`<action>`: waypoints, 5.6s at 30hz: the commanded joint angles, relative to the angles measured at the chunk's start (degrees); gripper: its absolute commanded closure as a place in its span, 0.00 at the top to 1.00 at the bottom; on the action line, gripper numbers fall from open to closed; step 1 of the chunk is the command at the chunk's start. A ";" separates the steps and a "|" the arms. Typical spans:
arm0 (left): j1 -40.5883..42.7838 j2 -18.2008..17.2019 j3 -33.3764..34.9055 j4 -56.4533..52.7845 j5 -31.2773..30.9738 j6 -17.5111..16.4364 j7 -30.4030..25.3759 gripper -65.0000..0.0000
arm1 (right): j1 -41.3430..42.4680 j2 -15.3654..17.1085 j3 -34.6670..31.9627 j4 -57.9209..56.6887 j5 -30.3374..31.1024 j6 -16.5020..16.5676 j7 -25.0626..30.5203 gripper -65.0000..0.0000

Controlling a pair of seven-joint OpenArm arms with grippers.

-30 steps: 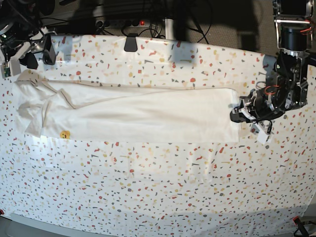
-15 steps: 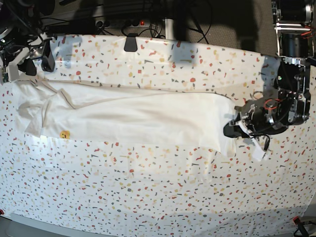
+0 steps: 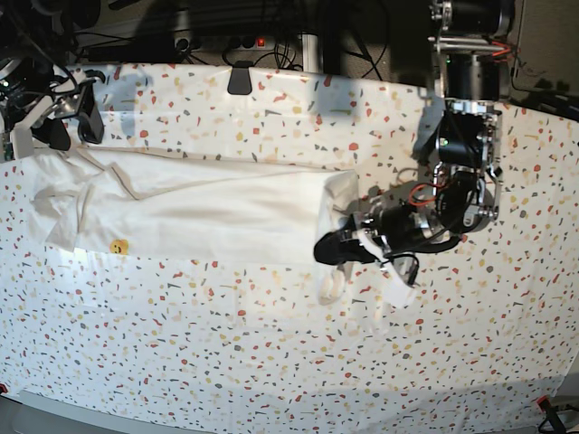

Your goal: Fold the T-shirt properly

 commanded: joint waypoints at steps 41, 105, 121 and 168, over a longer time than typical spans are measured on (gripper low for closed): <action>0.31 8.55 22.49 0.81 22.25 7.17 -23.23 0.00 | 0.00 0.83 0.33 1.05 1.09 0.45 -0.20 0.51; -10.91 8.46 26.60 0.83 26.21 5.18 -9.49 0.34 | 46.42 35.23 -10.95 -83.45 -5.31 0.45 6.97 0.72; -10.62 8.46 26.60 0.81 26.23 5.18 -9.22 0.34 | 53.81 27.36 -30.38 -88.91 -18.21 0.45 15.91 0.68; -0.61 2.10 26.60 0.81 54.47 16.61 -14.27 0.34 | 53.81 11.58 -30.38 -62.23 23.39 0.45 -17.53 0.00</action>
